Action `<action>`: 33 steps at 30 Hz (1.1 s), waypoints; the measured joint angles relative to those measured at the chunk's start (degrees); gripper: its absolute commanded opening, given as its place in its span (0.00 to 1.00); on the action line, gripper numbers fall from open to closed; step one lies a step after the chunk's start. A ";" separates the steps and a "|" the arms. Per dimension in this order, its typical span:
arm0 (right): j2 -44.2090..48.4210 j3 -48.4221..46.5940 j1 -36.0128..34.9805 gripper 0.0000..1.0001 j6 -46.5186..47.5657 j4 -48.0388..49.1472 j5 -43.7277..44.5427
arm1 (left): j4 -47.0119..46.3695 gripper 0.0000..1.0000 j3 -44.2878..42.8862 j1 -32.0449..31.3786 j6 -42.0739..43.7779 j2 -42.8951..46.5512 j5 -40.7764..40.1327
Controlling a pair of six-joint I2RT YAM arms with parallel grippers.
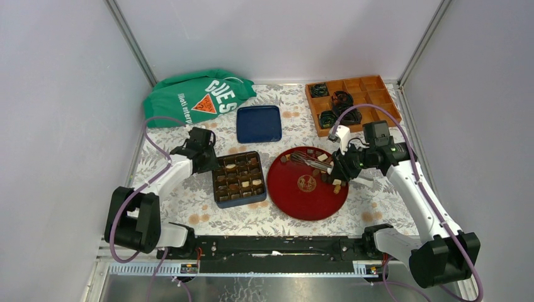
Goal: Pack the chocolate
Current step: Pick up the fake chocolate from the plate, then adjust the packing box at the center of the board.
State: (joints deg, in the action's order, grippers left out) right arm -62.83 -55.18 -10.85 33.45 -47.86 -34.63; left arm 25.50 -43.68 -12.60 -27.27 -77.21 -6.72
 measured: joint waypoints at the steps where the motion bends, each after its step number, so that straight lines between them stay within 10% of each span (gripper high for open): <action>1: 0.00 -0.24 0.00 0.00 0.13 -0.17 -0.28 | 0.04 0.34 0.00 0.00 0.02 -0.02 0.02; 11: 0.00 -3.15 0.00 0.00 1.44 -1.77 -3.02 | 0.22 0.00 -0.26 0.00 0.85 -1.09 0.74; 19: -0.26 -6.25 -1.77 0.00 3.23 -4.31 -4.72 | 1.07 0.00 -0.28 -0.35 1.07 0.61 0.52; 33: -0.55 -16.31 -8.57 0.00 11.10 -10.56 -13.11 | -6.14 0.00 7.56 -3.87 1.27 30.27 -6.49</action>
State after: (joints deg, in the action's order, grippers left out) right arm -63.37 -71.48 -19.42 44.56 -58.41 -47.75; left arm 19.35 -36.12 -16.47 -26.00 -46.94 -13.21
